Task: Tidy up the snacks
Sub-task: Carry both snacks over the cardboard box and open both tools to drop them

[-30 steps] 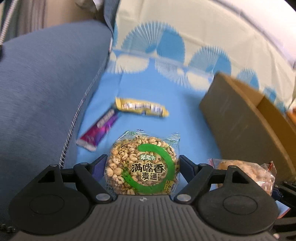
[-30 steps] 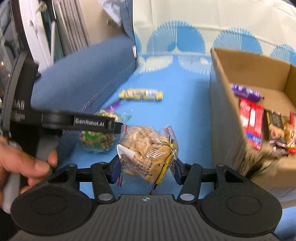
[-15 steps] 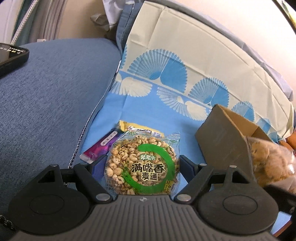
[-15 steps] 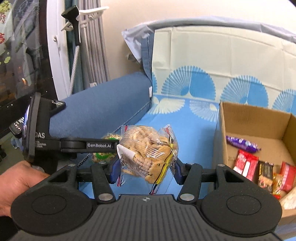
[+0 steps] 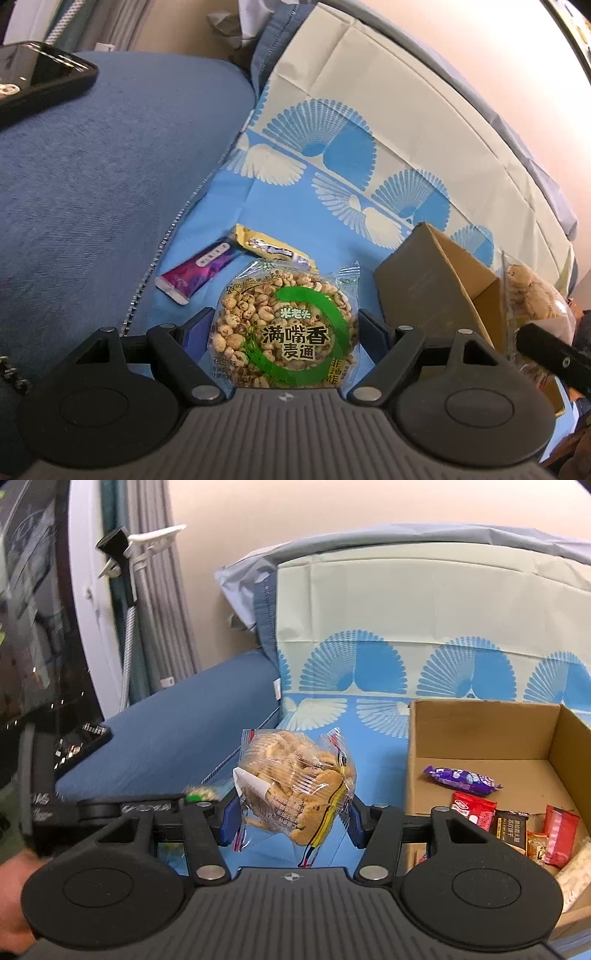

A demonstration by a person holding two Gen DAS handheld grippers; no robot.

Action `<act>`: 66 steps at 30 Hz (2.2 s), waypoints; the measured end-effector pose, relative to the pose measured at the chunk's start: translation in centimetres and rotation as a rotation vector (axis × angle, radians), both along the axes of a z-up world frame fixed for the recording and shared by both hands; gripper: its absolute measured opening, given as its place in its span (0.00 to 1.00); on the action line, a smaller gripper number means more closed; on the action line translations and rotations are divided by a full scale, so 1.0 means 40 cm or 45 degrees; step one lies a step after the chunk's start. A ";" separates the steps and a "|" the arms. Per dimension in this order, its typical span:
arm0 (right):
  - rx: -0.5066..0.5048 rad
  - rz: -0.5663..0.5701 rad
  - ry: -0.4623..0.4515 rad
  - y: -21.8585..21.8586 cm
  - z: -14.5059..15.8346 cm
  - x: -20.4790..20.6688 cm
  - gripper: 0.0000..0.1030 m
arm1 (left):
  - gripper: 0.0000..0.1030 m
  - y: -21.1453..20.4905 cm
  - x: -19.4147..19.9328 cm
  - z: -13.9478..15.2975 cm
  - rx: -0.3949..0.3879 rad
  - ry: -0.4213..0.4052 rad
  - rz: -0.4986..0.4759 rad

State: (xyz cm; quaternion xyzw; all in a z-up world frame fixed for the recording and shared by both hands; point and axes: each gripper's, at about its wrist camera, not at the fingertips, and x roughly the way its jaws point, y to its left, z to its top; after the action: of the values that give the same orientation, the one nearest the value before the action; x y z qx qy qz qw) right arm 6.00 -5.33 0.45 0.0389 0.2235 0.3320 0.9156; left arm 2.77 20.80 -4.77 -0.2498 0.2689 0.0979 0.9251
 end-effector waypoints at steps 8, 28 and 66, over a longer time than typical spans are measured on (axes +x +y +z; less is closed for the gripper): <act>0.074 -0.108 0.056 -0.055 0.008 0.045 0.55 | 0.82 -0.032 -0.014 0.034 0.028 0.039 0.017; 0.114 -0.353 0.193 -0.165 0.002 0.130 0.55 | 0.82 -0.282 0.164 0.230 0.080 -0.110 -0.201; 0.102 -0.633 0.250 -0.267 -0.032 0.182 0.84 | 0.83 -0.484 0.253 0.308 0.145 -0.298 -0.407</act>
State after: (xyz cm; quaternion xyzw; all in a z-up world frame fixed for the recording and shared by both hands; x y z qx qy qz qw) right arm 13.27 -15.99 -0.84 0.1606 0.2816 0.1003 0.9407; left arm 12.87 1.44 7.53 -0.1609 0.1899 -0.0646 0.9664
